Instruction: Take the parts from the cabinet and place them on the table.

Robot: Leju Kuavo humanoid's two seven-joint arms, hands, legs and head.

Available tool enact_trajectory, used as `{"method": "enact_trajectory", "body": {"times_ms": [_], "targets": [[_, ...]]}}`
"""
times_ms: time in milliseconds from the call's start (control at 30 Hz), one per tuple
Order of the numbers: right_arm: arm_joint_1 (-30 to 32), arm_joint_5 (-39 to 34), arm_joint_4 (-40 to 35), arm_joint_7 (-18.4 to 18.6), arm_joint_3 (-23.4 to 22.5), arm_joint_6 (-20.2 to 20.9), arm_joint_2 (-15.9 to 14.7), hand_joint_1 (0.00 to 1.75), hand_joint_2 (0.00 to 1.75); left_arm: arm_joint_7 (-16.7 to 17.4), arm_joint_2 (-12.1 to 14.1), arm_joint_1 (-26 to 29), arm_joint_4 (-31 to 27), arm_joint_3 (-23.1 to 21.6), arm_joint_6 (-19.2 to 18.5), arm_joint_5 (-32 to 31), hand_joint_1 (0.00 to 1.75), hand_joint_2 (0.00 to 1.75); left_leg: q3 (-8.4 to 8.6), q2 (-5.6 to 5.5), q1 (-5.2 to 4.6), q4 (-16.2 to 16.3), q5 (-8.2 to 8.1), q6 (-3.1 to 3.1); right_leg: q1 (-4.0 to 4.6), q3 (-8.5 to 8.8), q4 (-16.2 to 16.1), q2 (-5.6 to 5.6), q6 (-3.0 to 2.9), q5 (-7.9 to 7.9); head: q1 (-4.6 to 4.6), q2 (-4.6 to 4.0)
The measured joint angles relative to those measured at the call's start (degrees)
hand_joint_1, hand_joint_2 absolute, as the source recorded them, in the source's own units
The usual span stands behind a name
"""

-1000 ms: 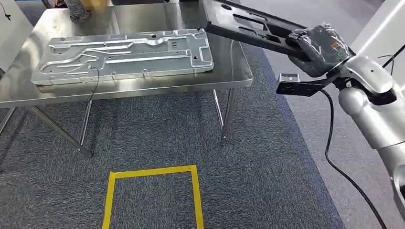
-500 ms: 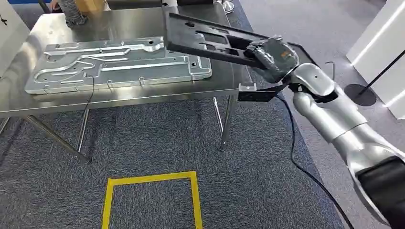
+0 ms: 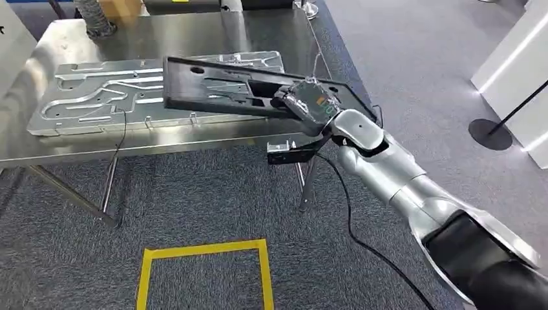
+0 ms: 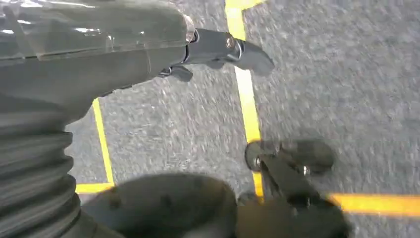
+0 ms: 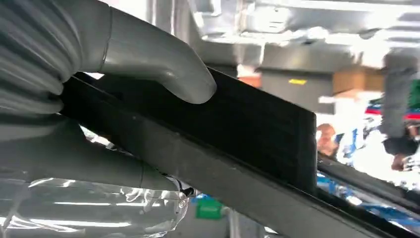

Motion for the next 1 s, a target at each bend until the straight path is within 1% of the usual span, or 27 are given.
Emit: {"method": "enact_trajectory", "body": {"times_ms": [33,67,133,167,200,233,267,300,333,367,400,433,467,500,533,567,633,667,700,733,767,800,833,867,900,933,1000], "targets": [[0.06,0.04,0.31,0.00,0.02,-0.13,0.31,1.75,1.75,0.00,0.06,-0.04,0.00,-0.07,0.00,-0.11,0.00,1.75,0.46,-0.04,0.13,-0.36,-0.05,0.33,-0.30,-0.08,0.85,-0.24,0.26,-0.56,0.02,0.00],[-0.03,0.04,0.87,0.02,0.07,-0.67,0.72,1.75,1.75,-0.02,0.07,-0.11,0.00,-0.26,0.00,-0.37,0.00,1.75,0.80,-0.05,0.07,-0.49,-0.29,0.60,-0.28,-1.57,3.69,-0.24,0.39,-1.69,0.00,0.00],[0.21,0.09,2.03,0.02,0.20,-1.57,1.68,1.75,1.75,0.04,0.09,-0.15,0.00,-0.72,-0.02,-0.42,0.00,1.75,1.26,0.03,-0.08,-0.49,-0.81,1.12,-0.28,-7.32,13.28,-0.22,0.44,-4.76,0.00,0.00],[0.72,0.31,2.58,0.00,0.37,-1.77,1.88,1.75,1.75,0.09,0.09,-0.12,0.00,-0.90,0.00,-0.42,0.00,1.75,1.63,-0.01,-0.15,-0.49,-1.15,1.20,-0.29,-10.02,17.23,-0.22,0.43,-5.34,0.00,0.00],[1.28,0.66,3.00,-0.04,0.55,-1.86,2.08,1.75,1.75,0.17,0.09,-0.06,0.00,-0.96,0.00,-0.42,0.00,1.75,2.05,-0.12,-0.16,-0.48,-1.50,1.28,-0.28,-11.63,18.75,-0.22,0.40,-4.78,0.00,0.00],[1.72,1.12,3.41,-0.11,0.68,-1.86,2.34,1.75,1.75,0.28,0.11,0.01,0.00,-1.01,0.00,-0.42,0.00,1.75,2.57,-0.30,-0.20,-0.47,-1.88,1.26,-0.27,-11.97,17.74,-0.22,0.25,-3.00,0.00,0.00],[1.90,1.53,3.92,-0.28,0.72,-1.86,2.78,1.75,1.75,0.50,0.13,0.06,0.00,-1.03,0.02,-0.37,0.00,1.75,3.21,-0.50,-0.30,-0.45,-2.31,1.17,-0.25,-11.19,14.25,-0.22,-0.06,0.04,0.00,0.00],[1.83,1.97,4.42,-0.44,0.72,-1.86,3.22,1.75,1.75,0.59,0.15,0.07,0.00,-1.05,0.07,-0.37,0.00,1.75,4.05,-0.57,-0.49,-0.46,-2.81,1.11,-0.08,-9.28,8.71,-0.22,-0.60,3.84,0.00,0.00],[1.67,2.38,4.83,-0.50,0.74,-1.84,3.65,1.75,1.75,0.68,0.13,0.08,0.00,-1.07,0.11,-0.31,0.00,1.75,4.60,-0.60,-0.54,-0.56,-3.29,1.02,0.20,-7.51,3.71,-0.25,-1.37,6.99,0.00,0.00],[1.42,2.62,5.25,-0.59,0.74,-1.81,4.05,1.75,1.75,0.76,0.09,0.08,0.00,-1.11,0.15,-0.26,0.00,1.75,4.82,-0.53,-0.75,-0.56,-3.74,0.71,0.55,-6.52,2.44,-0.37,-1.91,6.49,0.00,0.00],[1.05,3.00,5.64,-0.59,0.85,-1.77,4.73,1.75,1.75,0.87,0.13,-0.09,0.00,-1.14,0.17,-0.13,0.00,1.75,4.92,-0.51,-0.70,-0.53,-3.98,0.37,0.70,-6.06,0.83,-0.41,-1.97,6.07,0.00,0.00],[0.85,3.28,6.04,-0.61,1.03,-1.73,5.32,1.75,1.75,1.00,0.13,-0.21,0.00,-1.14,0.24,-0.02,0.00,1.75,4.93,-0.33,-0.56,-0.64,-4.10,0.11,0.86,-6.16,1.09,-0.34,-1.88,5.79,0.00,0.00],[0.70,3.50,6.34,-0.61,1.12,-1.57,5.69,1.75,1.75,1.05,0.13,-0.16,0.00,-1.14,0.24,0.02,0.00,1.75,5.10,-0.22,-0.41,-0.89,-4.37,-0.27,0.97,-6.10,1.06,-0.22,-2.13,5.40,0.00,0.00],[0.40,3.70,6.65,-0.61,1.14,-1.36,6.04,1.75,1.75,1.07,0.11,-0.19,0.00,-1.14,0.26,0.02,0.00,1.75,5.40,-0.16,-0.47,-1.13,-4.61,-0.61,0.88,-5.82,0.64,-0.17,-2.28,5.29,0.00,0.00],[0.18,3.96,6.89,-0.59,1.14,-1.00,6.65,1.75,1.75,1.07,0.24,-0.23,0.00,-1.14,0.33,0.09,0.00,1.75,5.51,0.06,-0.38,-0.61,-5.02,-0.83,0.14,-4.70,-0.21,-0.21,-2.31,5.32,0.00,0.02],[-0.30,4.11,7.30,-0.59,1.16,-0.87,7.09,1.75,1.75,0.98,0.24,-0.23,0.00,-1.14,0.35,0.11,0.00,1.75,4.63,0.07,-0.47,1.69,-5.83,-1.23,0.04,-4.07,-0.53,-0.22,-2.84,4.95,0.00,0.00],[-1.13,4.20,8.02,-0.61,1.22,-0.70,8.27,1.75,1.75,1.00,0.24,-0.21,0.00,-1.14,0.35,0.20,0.00,1.75,-0.66,0.07,-0.06,10.71,-8.99,-1.92,0.07,-3.31,-0.52,-0.21,-3.04,4.23,-0.02,0.00],[-1.16,4.39,8.42,-0.70,1.27,-0.59,8.68,1.75,1.75,0.96,0.28,-0.17,0.00,-1.11,0.33,0.39,0.00,1.75,-3.41,0.07,0.06,14.92,-10.14,-2.21,0.09,-2.87,-0.49,-0.21,-3.03,3.76,-0.02,0.00],[-1.10,4.53,8.83,-0.83,1.36,-0.52,9.01,1.75,1.75,0.76,0.28,-0.29,0.00,-1.09,0.30,0.44,0.00,1.75,-5.36,0.08,0.06,17.34,-9.99,-2.38,0.08,-2.24,-0.44,-0.21,-2.94,3.23,-0.02,0.00],[-1.01,4.70,9.25,-0.94,1.53,-0.44,9.32,1.75,1.75,0.76,0.31,-0.54,0.00,-1.11,0.28,0.44,0.00,1.75,-5.75,0.11,0.11,16.70,-8.18,-2.50,0.05,-1.44,-0.39,-0.25,-2.80,2.63,0.00,0.00],[-1.03,4.88,9.58,-0.96,1.71,-0.35,9.64,1.75,1.75,0.85,0.33,-0.49,0.00,-1.09,0.33,0.46,0.00,1.75,-4.94,0.13,0.20,13.46,-5.12,-2.55,0.02,-0.66,-0.30,-0.25,-2.68,1.97,-0.02,0.00],[-1.17,5.11,9.81,-1.01,1.86,-0.13,10.08,1.75,1.75,0.94,0.42,-0.40,0.00,-1.11,0.37,0.50,0.00,1.75,-3.20,0.16,0.28,8.76,-1.61,-2.51,-0.08,0.17,-0.15,-0.21,-2.51,1.27,-0.02,0.00],[-1.36,5.29,10.04,-1.12,1.99,0.15,10.45,1.75,1.75,1.03,0.44,-0.23,0.00,-1.09,0.44,0.68,0.00,1.75,-1.25,0.28,0.37,3.12,2.00,-2.50,-0.16,1.00,0.02,-0.17,-2.27,0.48,-0.02,0.00],[-1.50,5.42,10.45,-1.18,2.12,0.26,10.71,1.75,1.75,1.09,0.44,0.04,0.00,-1.11,0.44,0.72,0.00,1.75,-0.54,0.23,0.20,2.17,1.18,-2.35,0.02,1.24,-0.12,-0.09,-1.85,-0.09,0.00,0.00],[-1.92,5.59,10.80,-1.31,2.23,0.39,11.17,1.75,1.75,1.09,0.42,0.07,0.00,-1.11,0.44,0.72,0.00,1.75,0.59,0.17,-0.03,0.31,0.48,-1.93,0.23,1.12,0.29,0.15,-1.47,-0.30,0.00,0.00],[-2.06,5.73,11.06,-1.38,2.32,0.50,11.26,1.75,1.75,1.14,0.42,0.01,-0.02,-1.11,0.44,0.76,0.00,1.75,0.46,0.16,-0.06,0.38,-0.19,-1.01,0.20,0.96,0.02,0.12,-1.25,-0.29,0.00,0.00],[-2.22,6.10,11.43,-1.64,2.60,0.83,11.59,1.75,1.75,1.14,0.44,0.01,-0.02,-1.09,0.44,0.87,0.00,1.75,0.71,0.05,-0.02,-0.02,-0.70,-0.24,0.38,1.07,0.35,0.06,-0.86,-0.24,-0.02,0.00]]}}
